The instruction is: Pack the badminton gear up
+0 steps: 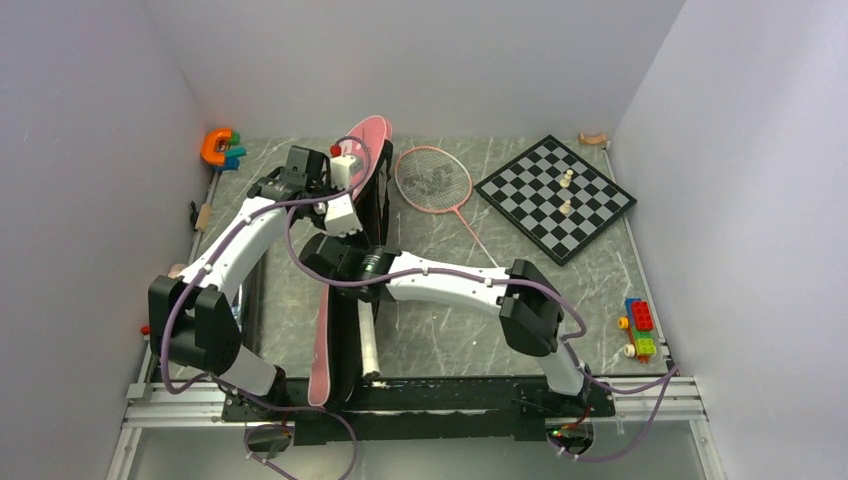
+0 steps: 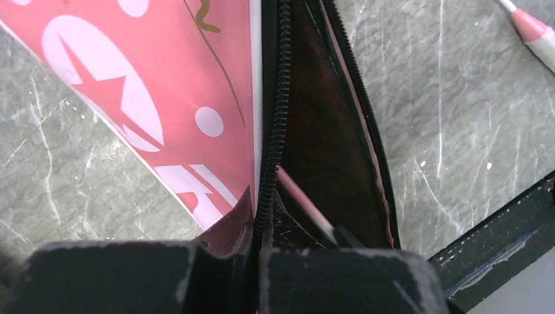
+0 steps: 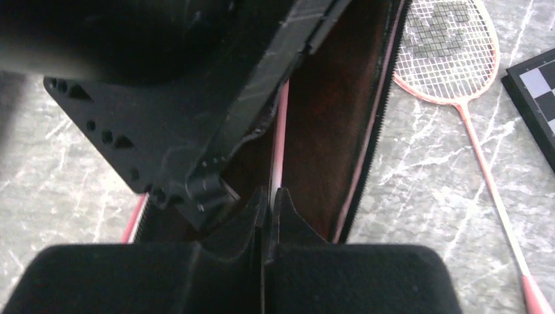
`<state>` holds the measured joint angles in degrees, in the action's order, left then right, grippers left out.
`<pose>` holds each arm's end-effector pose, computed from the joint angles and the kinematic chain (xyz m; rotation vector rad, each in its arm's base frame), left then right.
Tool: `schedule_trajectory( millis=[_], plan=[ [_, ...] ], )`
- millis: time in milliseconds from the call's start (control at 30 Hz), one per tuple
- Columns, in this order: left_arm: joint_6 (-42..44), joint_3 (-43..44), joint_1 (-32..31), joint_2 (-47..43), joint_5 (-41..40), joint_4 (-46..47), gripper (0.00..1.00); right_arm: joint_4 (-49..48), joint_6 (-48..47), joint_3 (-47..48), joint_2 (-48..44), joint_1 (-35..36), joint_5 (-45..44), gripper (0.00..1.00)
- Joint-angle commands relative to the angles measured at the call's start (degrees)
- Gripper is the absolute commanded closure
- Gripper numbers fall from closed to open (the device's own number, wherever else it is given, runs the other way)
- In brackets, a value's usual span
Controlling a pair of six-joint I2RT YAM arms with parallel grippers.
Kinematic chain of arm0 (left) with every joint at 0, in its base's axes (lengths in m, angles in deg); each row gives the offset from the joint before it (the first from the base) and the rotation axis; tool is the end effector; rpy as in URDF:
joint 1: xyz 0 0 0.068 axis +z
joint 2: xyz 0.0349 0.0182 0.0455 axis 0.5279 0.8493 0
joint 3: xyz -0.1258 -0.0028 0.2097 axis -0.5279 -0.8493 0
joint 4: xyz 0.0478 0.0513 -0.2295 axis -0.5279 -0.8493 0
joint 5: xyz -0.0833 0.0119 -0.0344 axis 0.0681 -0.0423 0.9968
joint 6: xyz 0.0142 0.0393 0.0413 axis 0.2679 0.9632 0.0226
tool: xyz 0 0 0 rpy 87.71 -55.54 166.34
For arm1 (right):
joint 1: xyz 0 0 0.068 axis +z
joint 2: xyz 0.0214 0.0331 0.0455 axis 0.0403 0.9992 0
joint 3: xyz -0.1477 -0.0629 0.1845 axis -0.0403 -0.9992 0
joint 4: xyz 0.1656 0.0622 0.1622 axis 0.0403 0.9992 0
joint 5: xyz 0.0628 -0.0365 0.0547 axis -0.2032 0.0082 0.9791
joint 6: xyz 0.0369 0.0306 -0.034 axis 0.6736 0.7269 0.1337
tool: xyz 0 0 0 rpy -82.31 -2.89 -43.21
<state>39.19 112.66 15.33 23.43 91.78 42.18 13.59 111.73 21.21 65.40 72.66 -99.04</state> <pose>0.2886 -0.0995 0.2666 0.4987 2.4560 -0.5130 0.1745 0.3917 0.2520 -0.3782 2.0151 -0.0041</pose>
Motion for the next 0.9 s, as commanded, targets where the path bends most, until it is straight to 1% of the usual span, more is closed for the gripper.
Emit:
schedule_trajectory(
  millis=[0,67,200,300,333,400,467,533,700,767,867],
  plan=[
    [1.28,-0.31,-0.34,-4.15,8.13,-1.87,1.00,-10.11,-0.52,1.64,1.62,0.06,-2.90,1.00],
    [1.50,-0.47,-0.34,-4.39,9.29,-2.03,1.00,-12.47,-1.00,0.73,1.68,-0.02,-3.91,1.00],
    [1.41,-0.38,-0.33,-4.29,8.78,-2.36,1.00,-16.04,-1.14,-0.85,1.13,-0.34,-4.22,1.00],
    [1.12,-0.45,-0.33,-4.60,7.86,-2.03,1.00,-18.93,-2.56,-3.75,-0.56,-0.54,-0.24,1.00],
    [1.08,-0.49,-0.23,-4.73,7.34,-1.98,1.00,-19.80,-2.53,-5.11,-1.56,-0.54,1.48,0.92],
    [0.98,-0.49,-0.17,-4.76,6.49,-1.81,1.00,-21.59,-2.00,-7.88,-4.06,-0.56,5.38,0.80],
    [0.70,-0.53,-0.23,-4.45,6.01,-1.81,1.00,-23.23,-2.20,-10.32,-6.15,-0.61,9.95,0.71],
    [0.57,-0.42,-0.19,-4.16,5.96,-1.81,1.00,-23.86,-2.02,-11.50,-7.49,-0.63,12.55,0.66],
    [0.49,0.29,0.21,-3.71,5.19,-2.15,1.00,-21.13,-2.06,-10.14,-10.02,-0.62,16.90,0.55],
    [0.13,-0.02,0.96,-3.66,4.72,-1.85,1.00,-21.15,-2.31,-11.21,-13.15,-0.68,18.23,0.47],
    [0.07,-0.58,2.32,-3.32,4.01,-1.61,1.00,-20.69,-3.14,-13.64,-19.47,-1.11,19.19,0.38]
  ],
)
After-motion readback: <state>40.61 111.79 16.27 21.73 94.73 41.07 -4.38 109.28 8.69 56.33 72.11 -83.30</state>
